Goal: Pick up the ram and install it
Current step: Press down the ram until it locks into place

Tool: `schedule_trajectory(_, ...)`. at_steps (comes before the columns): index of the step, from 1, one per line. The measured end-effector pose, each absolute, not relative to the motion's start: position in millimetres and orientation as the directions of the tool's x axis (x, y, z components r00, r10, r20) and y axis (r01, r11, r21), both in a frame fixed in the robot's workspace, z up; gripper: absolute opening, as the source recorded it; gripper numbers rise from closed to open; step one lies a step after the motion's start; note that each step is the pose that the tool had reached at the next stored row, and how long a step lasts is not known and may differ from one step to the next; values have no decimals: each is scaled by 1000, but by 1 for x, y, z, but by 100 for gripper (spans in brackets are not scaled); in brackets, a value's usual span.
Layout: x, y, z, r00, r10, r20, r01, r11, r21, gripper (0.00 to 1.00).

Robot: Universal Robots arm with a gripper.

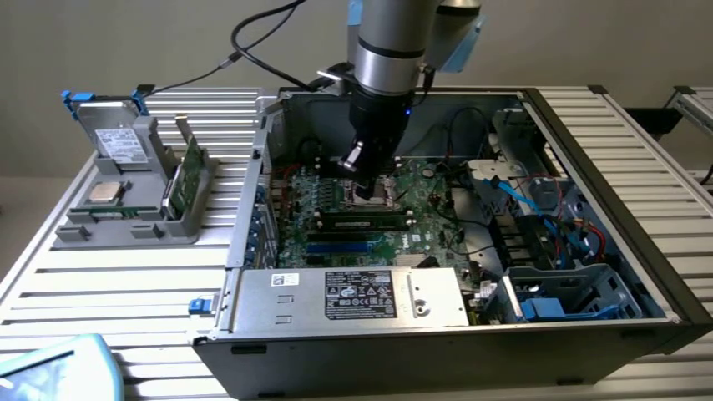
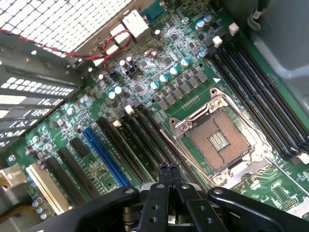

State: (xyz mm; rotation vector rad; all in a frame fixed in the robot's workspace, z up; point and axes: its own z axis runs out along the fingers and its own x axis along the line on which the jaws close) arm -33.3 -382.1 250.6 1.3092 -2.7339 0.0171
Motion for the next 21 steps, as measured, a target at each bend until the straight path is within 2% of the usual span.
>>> schedule_trajectory(6,-33,-382,251,-684,-723,98,-724,689,31,11)
schedule_trajectory(17,-33,-382,250,-753,-656,41,-658,753,-24,11)
schedule_trajectory(21,-33,-382,251,-783,-621,33,-622,782,-31,11)
